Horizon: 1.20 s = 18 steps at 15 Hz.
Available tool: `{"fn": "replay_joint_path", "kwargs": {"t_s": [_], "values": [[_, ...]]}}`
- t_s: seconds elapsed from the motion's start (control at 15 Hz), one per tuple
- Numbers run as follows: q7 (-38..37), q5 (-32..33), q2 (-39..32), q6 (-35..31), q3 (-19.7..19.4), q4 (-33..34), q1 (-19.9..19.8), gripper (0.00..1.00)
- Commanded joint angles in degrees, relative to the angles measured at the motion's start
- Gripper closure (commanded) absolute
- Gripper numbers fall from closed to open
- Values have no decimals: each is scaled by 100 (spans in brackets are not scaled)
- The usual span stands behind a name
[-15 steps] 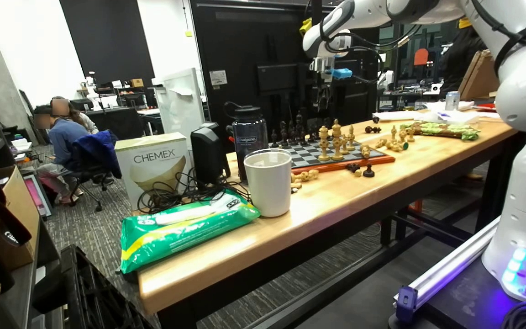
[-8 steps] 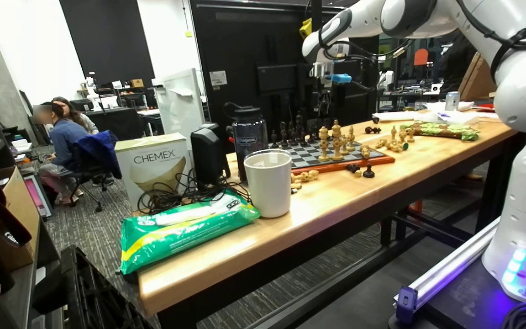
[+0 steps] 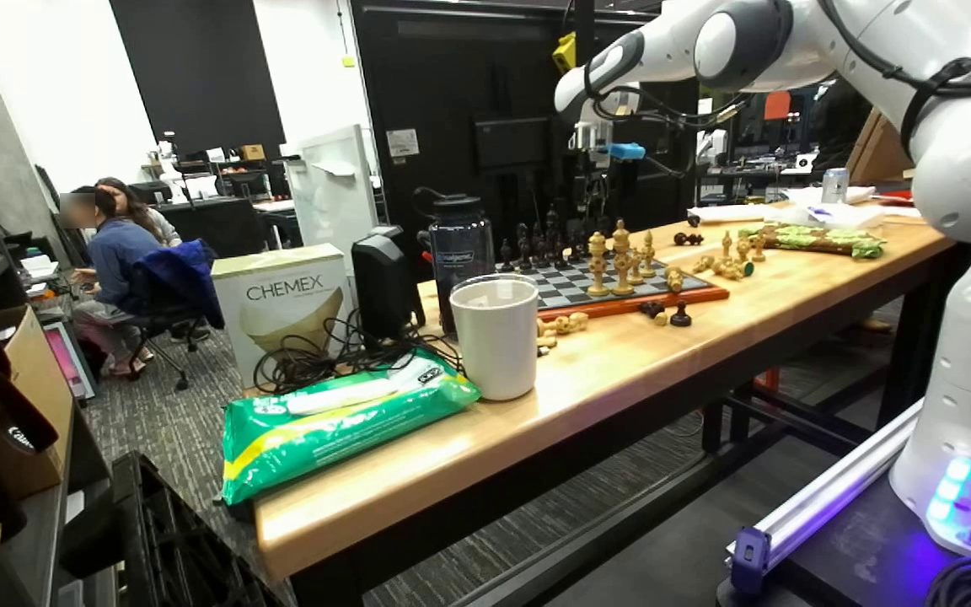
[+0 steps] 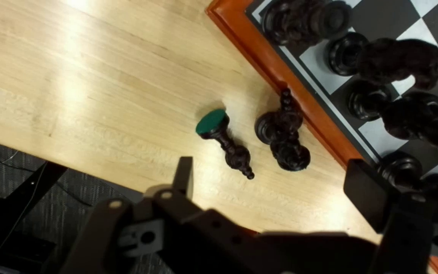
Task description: Put the dark brown chess piece on the board
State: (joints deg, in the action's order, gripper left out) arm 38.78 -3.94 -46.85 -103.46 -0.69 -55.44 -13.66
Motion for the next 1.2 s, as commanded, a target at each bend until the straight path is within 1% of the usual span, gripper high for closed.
{"fn": "replay_joint_path", "kwargs": {"t_s": [0.0,0.73,1.13], "values": [[-8,-23,-266,277,18,420,-15,0],[4,-6,-796,596,16,1052,21,0],[18,-8,-969,764,16,1283,16,1]]}}
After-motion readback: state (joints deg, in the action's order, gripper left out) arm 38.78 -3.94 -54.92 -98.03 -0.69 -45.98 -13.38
